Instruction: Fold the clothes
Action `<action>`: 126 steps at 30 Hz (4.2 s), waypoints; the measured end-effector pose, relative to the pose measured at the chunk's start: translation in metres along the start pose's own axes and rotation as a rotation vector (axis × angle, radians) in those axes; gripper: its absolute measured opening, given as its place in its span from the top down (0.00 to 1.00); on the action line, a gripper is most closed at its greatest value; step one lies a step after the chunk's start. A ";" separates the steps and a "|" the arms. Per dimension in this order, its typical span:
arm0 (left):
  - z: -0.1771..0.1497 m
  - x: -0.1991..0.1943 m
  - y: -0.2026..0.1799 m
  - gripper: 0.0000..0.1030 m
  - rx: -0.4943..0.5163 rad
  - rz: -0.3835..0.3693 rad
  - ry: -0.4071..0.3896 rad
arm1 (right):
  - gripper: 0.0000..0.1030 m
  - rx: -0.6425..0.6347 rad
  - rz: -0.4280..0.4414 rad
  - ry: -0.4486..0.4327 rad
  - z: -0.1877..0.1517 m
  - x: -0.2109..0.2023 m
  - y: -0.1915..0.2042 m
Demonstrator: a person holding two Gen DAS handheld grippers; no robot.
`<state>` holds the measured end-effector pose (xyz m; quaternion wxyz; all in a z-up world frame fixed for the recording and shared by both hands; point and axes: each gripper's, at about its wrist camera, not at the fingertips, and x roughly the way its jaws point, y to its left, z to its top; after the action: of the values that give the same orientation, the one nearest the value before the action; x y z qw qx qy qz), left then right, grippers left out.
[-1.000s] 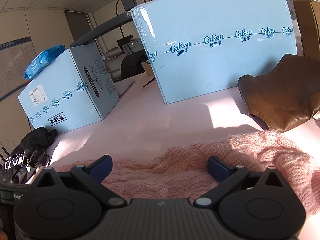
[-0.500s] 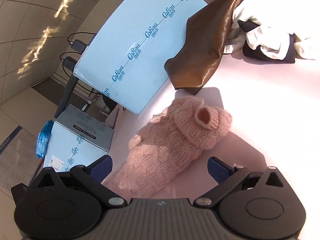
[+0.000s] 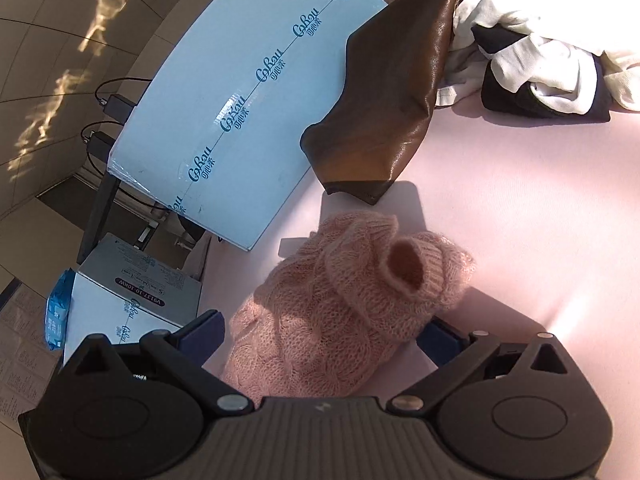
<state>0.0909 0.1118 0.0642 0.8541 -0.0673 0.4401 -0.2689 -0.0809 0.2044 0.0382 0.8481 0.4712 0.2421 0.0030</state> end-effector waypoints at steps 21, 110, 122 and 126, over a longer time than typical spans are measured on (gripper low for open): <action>0.001 0.000 0.003 0.00 0.032 -0.015 0.006 | 0.05 0.173 -0.035 -0.065 -0.007 -0.008 -0.002; 0.002 0.039 -0.067 0.00 -0.005 -0.188 0.058 | 0.87 -0.097 -0.117 -0.412 0.062 -0.064 -0.022; 0.002 -0.024 0.012 0.00 -0.184 -0.141 -0.097 | 0.87 -0.316 -0.014 -0.425 0.039 -0.059 0.057; -0.004 -0.046 0.035 0.00 -0.226 -0.112 -0.151 | 0.87 -0.403 0.063 -0.384 0.021 -0.047 0.095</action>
<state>0.0801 0.1658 0.0820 0.8554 -0.2072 0.3978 -0.2590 -0.0926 0.2299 0.1425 0.9546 0.2922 0.0567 -0.0118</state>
